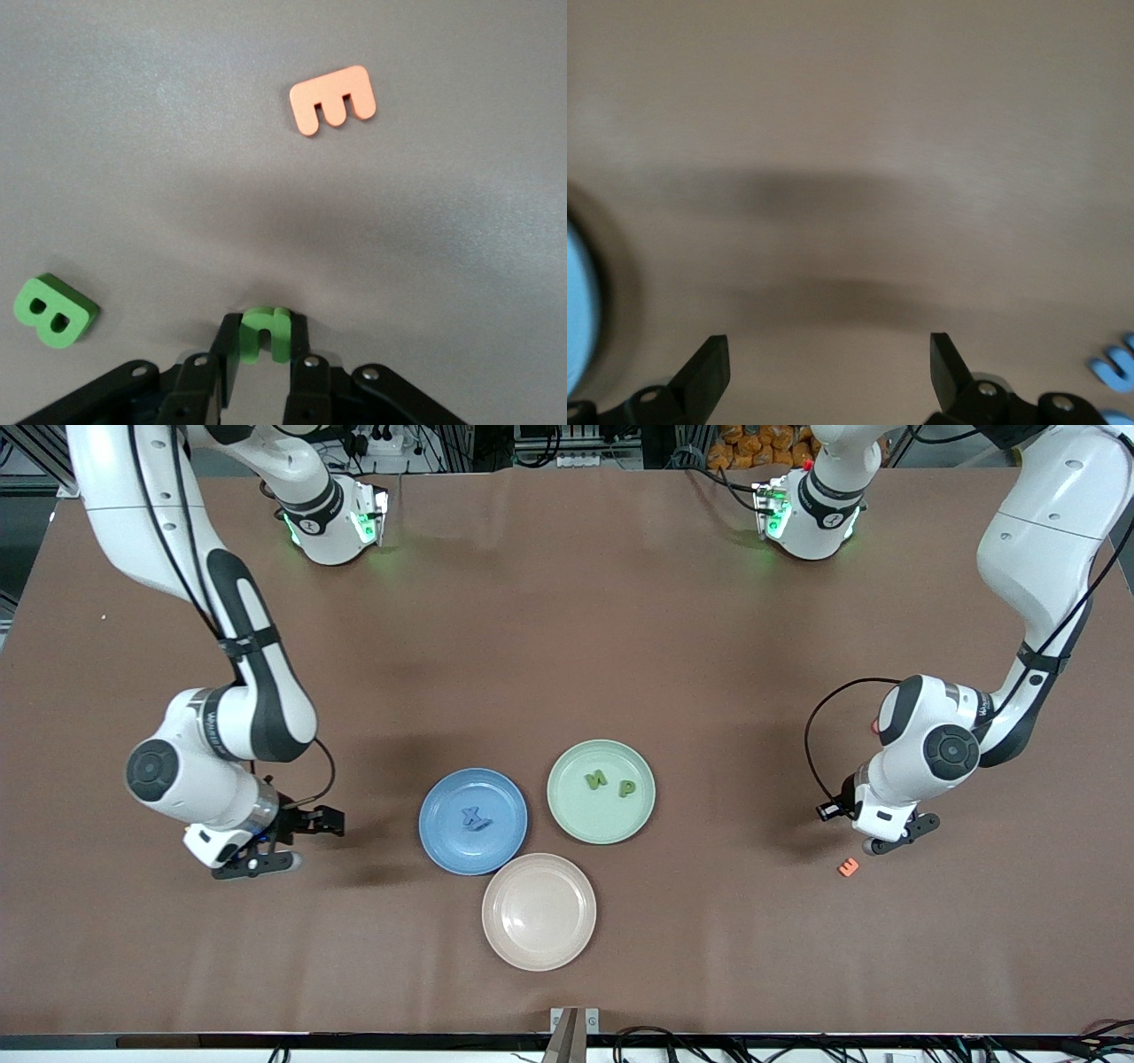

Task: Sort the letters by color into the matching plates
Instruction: 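Set the u on the green plate while the right gripper grasps the E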

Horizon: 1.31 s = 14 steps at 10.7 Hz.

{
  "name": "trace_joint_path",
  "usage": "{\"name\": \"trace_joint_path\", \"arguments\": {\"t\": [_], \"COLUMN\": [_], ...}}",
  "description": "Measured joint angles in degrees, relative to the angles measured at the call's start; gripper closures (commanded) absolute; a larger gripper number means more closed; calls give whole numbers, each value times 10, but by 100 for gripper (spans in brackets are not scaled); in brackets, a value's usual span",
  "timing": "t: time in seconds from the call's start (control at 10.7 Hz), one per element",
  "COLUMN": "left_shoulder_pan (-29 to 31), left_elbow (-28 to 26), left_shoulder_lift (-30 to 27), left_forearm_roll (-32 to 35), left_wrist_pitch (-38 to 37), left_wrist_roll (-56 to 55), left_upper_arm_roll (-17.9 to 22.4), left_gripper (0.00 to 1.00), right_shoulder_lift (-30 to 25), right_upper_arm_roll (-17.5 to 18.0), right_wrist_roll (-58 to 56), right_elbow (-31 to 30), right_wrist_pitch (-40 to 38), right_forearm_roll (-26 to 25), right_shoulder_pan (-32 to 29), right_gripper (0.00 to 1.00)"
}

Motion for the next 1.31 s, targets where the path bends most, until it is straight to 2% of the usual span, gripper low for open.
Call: {"name": "trace_joint_path", "arguments": {"t": [0.19,0.37,0.75,1.03,1.31], "left_shoulder_pan": [0,-6,-87,-164,-225], "left_elbow": [0,1,29,62,88], "left_shoulder_lift": [0,0,0,0,0], "left_forearm_roll": [0,0,0,-2,-33], "left_wrist_pitch": [0,1,7,7,8], "left_wrist_roll": [0,0,-82,-161,-216], "left_upper_arm_roll": [0,0,-2,-4,-4], "left_gripper": [100,100,100,100,100], "right_shoulder_lift": [0,0,2,8,29], "right_upper_arm_roll": [-18,-24,-39,-41,-41], "right_wrist_roll": [54,170,378,404,367], "right_elbow": [-1,-1,-6,-8,-12], "right_wrist_pitch": [-8,-10,-11,-12,-10], "right_forearm_roll": [1,1,1,1,0], "right_shoulder_pan": [-16,-19,-25,-49,-64], "right_gripper": [0,0,0,0,0]}}
